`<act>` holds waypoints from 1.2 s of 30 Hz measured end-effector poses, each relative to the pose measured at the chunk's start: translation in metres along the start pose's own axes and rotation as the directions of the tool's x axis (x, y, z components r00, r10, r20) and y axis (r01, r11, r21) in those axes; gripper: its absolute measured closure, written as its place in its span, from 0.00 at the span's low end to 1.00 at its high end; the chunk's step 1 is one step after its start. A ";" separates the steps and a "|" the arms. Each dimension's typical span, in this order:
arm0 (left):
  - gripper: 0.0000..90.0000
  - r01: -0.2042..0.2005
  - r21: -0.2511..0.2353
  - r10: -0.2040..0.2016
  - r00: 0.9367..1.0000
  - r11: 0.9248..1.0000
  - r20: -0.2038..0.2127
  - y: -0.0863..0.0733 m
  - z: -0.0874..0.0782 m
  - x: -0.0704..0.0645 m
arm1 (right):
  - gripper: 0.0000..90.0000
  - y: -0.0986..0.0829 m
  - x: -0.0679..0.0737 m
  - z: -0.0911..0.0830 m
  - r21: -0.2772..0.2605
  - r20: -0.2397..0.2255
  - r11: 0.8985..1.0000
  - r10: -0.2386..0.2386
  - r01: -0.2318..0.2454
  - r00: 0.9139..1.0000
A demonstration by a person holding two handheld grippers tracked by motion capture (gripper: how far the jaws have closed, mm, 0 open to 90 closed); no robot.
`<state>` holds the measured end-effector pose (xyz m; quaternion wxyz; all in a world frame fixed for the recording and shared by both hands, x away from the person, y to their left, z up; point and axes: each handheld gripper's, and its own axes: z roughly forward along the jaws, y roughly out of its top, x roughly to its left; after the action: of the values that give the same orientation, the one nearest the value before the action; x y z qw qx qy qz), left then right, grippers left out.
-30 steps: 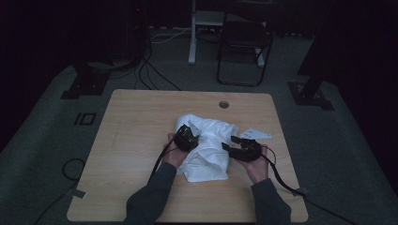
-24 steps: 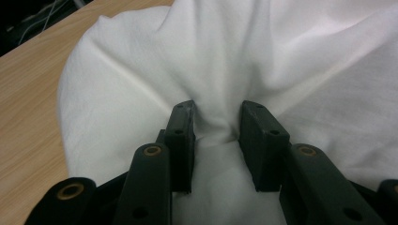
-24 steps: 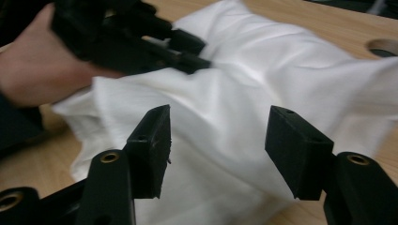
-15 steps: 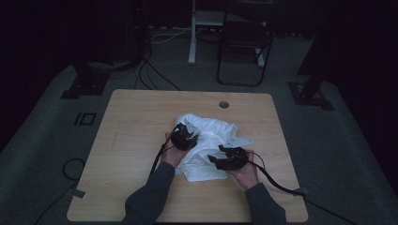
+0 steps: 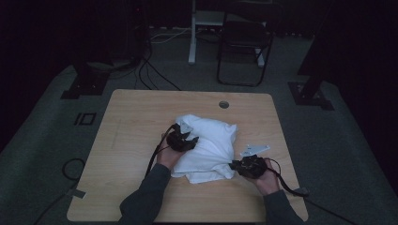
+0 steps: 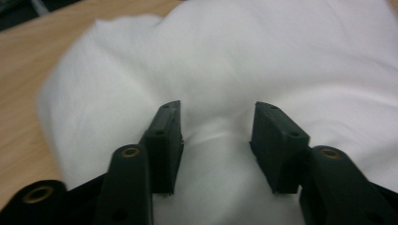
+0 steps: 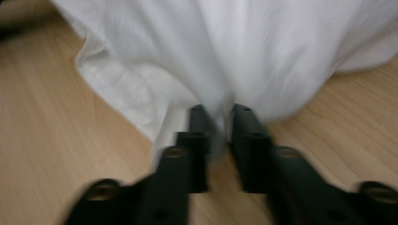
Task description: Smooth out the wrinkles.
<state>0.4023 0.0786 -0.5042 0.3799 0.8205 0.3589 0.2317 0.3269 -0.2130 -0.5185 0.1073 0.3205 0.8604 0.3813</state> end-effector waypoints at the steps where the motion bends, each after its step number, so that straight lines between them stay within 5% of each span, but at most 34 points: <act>1: 0.56 0.009 -0.017 -0.009 1.000 1.000 0.014 0.000 -0.006 0.001 | 0.69 -0.001 -0.001 -0.004 -0.025 0.004 1.000 0.002 -0.002 1.000; 4: 0.54 0.021 -0.052 -0.020 1.000 0.998 0.005 -0.002 -0.021 0.005 | 0.55 0.002 -0.004 -0.012 -0.130 0.048 0.991 0.049 -0.042 0.998; 10: 0.53 0.120 -0.086 -0.118 0.993 0.989 0.031 -0.014 -0.039 0.019 | 0.54 0.034 -0.007 -0.016 -0.303 0.091 0.950 0.106 -0.074 0.990; 12: 0.53 0.110 -0.066 -0.108 0.994 0.992 0.035 -0.020 -0.038 0.017 | 0.55 0.046 -0.007 -0.012 -0.320 0.085 0.944 0.119 -0.085 0.989; 17: 0.52 0.129 -0.071 -0.126 0.991 0.989 0.047 -0.033 -0.034 0.009 | 0.48 0.058 -0.007 0.021 -0.244 0.095 0.967 0.097 -0.071 0.991; 20: 0.51 0.132 -0.097 -0.127 0.991 0.987 0.049 -0.043 -0.044 0.001 | 0.40 0.050 -0.010 0.060 -0.125 0.134 0.989 0.099 -0.083 0.986; 22: 0.51 0.126 -0.098 -0.118 0.990 0.987 0.077 -0.050 -0.050 -0.002 | 0.40 0.042 -0.012 0.071 -0.104 0.135 0.990 0.112 -0.098 0.984; 26: 0.50 0.089 -0.084 -0.084 0.995 0.993 0.062 -0.057 -0.053 -0.008 | 0.39 0.031 -0.016 0.078 -0.114 0.109 0.982 0.166 -0.153 0.980; 27: 0.50 0.046 -0.054 -0.044 0.998 0.997 0.033 -0.063 -0.051 -0.012 | 0.39 0.030 -0.020 0.082 -0.117 0.091 0.979 0.180 -0.169 0.979; 36: 0.50 0.069 -0.042 -0.068 0.997 0.997 0.020 -0.072 -0.058 -0.003 | 0.39 0.048 -0.021 0.108 -0.117 0.091 0.982 0.162 -0.150 0.983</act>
<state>0.3330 0.1355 -0.5260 0.4084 0.8016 0.3781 0.2184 0.4115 -0.1385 -0.5594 0.1376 0.3995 0.8039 0.4185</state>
